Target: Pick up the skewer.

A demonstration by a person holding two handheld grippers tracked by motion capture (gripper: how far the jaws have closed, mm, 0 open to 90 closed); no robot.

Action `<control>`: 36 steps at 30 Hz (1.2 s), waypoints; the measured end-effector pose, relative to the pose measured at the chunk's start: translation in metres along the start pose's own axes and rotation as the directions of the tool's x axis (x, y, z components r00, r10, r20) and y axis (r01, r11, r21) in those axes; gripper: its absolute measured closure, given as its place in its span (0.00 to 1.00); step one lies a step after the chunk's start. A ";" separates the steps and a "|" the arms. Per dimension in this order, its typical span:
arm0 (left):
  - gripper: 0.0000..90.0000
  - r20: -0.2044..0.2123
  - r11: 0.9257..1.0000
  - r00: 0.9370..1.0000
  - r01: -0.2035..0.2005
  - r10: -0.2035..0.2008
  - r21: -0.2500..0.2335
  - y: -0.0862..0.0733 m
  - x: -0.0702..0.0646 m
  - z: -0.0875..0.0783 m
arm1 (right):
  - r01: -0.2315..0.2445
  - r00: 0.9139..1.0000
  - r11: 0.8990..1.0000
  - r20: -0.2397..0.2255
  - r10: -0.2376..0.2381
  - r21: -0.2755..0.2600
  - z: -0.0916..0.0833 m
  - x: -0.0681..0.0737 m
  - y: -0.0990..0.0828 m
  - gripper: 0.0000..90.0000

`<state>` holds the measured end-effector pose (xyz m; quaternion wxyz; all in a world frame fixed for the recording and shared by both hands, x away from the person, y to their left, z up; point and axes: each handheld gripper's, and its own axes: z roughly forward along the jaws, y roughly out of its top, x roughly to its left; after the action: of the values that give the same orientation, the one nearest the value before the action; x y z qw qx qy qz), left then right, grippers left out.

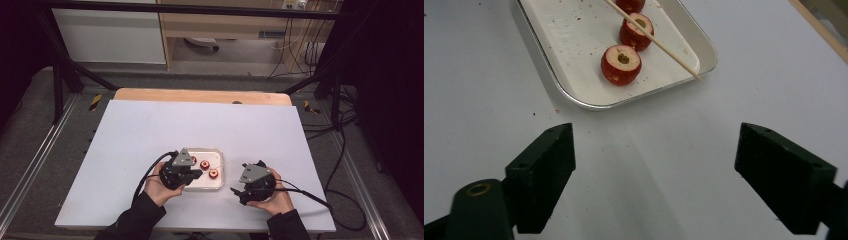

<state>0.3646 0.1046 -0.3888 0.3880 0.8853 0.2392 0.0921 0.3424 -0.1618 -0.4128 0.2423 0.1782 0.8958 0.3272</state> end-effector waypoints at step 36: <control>0.98 0.101 0.992 0.990 -0.105 0.098 0.065 0.025 -0.032 0.032 | 0.532 0.847 0.846 -0.015 -0.531 0.041 0.013 0.012 0.004 0.82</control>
<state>0.3564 0.0540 -0.3916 0.3626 0.9129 0.1777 0.0597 0.3401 -0.1466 -0.4222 0.3181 -0.0718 0.9174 0.2281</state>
